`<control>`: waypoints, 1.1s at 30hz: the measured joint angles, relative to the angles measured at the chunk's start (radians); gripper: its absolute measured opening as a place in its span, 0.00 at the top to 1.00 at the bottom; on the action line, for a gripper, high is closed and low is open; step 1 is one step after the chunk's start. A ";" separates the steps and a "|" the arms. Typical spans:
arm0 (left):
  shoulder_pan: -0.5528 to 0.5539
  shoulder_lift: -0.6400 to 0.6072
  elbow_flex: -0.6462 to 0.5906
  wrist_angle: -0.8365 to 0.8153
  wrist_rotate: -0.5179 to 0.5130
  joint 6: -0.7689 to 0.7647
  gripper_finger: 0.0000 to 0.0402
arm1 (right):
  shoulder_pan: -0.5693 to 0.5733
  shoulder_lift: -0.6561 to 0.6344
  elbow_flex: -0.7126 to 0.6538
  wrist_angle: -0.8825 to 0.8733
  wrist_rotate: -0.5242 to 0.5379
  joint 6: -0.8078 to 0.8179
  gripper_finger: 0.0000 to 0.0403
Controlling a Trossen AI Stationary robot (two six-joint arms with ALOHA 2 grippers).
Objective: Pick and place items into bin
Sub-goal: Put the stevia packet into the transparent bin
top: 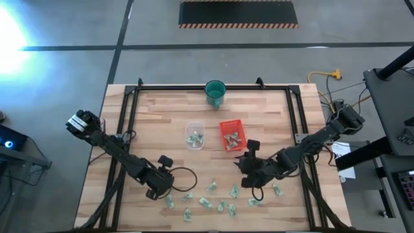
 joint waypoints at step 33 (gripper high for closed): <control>0.091 -0.028 0.116 0.013 -0.568 0.396 0.98 | 0.000 0.000 -0.005 0.003 0.001 -0.003 0.83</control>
